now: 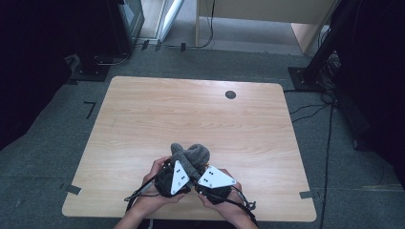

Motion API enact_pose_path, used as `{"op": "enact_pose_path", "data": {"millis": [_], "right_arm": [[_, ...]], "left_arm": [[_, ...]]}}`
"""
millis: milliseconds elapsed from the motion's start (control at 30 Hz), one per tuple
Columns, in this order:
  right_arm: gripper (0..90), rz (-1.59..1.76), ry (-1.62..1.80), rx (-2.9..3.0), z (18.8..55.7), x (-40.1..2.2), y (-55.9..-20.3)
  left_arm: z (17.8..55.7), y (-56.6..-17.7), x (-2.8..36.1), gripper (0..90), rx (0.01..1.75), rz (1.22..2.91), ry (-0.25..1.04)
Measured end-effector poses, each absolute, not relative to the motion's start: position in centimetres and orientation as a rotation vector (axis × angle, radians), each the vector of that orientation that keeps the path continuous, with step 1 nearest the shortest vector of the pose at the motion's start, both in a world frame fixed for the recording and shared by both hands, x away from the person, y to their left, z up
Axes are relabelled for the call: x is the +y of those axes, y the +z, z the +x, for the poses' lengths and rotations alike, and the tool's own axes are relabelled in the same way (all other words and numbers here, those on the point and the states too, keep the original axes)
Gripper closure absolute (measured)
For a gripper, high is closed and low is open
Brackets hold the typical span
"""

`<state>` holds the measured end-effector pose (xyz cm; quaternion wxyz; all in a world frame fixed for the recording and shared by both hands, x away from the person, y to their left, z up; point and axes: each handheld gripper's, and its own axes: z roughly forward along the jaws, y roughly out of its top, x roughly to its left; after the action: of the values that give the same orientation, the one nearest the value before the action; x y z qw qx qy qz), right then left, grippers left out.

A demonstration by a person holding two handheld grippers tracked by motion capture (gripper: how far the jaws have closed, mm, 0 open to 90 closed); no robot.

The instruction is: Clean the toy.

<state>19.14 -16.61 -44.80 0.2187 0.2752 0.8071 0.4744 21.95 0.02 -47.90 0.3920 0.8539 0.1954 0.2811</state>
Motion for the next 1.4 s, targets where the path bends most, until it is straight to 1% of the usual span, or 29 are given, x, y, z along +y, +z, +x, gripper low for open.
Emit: {"op": "enact_pose_path", "data": {"millis": [167,233,300,400,533,633,700,800,967,1100,1167,1233,1267,1400], "right_arm": [[79.4,0.864,1.325,2.119,19.6,-18.2,-43.7],[79.3,0.977,1.371,2.018,20.2,-20.1,-43.2],[79.3,1.059,1.494,1.955,20.7,-22.0,-43.0],[79.2,1.046,1.707,1.969,21.1,-23.5,-43.1],[78.9,1.033,1.657,2.044,21.5,-23.0,-43.5],[78.7,1.099,1.577,2.052,22.1,-23.4,-44.1],[78.6,1.144,1.594,2.031,22.4,-24.0,-44.4],[78.6,1.196,1.732,1.998,22.7,-24.8,-44.6],[78.3,1.119,1.926,2.064,22.4,-23.7,-45.2],[78.0,1.126,2.095,2.16,23.0,-23.5,-46.3],[77.7,1.096,2.038,2.273,23.2,-22.9,-46.8],[77.7,1.062,1.819,2.323,23.0,-22.1,-46.8],[77.8,1.064,1.786,2.316,23.0,-22.0,-46.8],[77.9,1.114,1.893,2.13,22.7,-23.2,-45.9]], "left_arm": [[22.4,-48.0,0.7,35.4,0.505,2.137,0.672],[22.6,-47.9,1.4,35.3,0.498,2.079,0.615],[22.7,-47.6,2.2,35.3,0.47,1.989,0.541],[22.5,-47.0,3.3,35.2,0.419,1.875,0.444],[22.4,-46.9,3.5,35.3,0.406,1.891,0.481],[22.5,-46.9,3.8,35.3,0.412,1.859,0.452],[22.5,-46.6,4.0,35.3,0.415,1.815,0.42],[22.8,-46.3,4.6,35.2,0.431,1.748,0.354],[23.1,-46.1,5.3,35.2,0.467,1.642,0.236],[23.5,-45.7,6.3,35.2,0.497,1.566,0.177],[23.8,-45.7,6.7,35.3,0.521,1.533,0.159],[24.0,-45.7,7.0,35.2,0.538,1.523,0.152],[24.0,-45.8,7.0,35.2,0.543,1.532,0.16],[24.0,-45.9,6.5,35.2,0.542,1.555,0.151]]}}
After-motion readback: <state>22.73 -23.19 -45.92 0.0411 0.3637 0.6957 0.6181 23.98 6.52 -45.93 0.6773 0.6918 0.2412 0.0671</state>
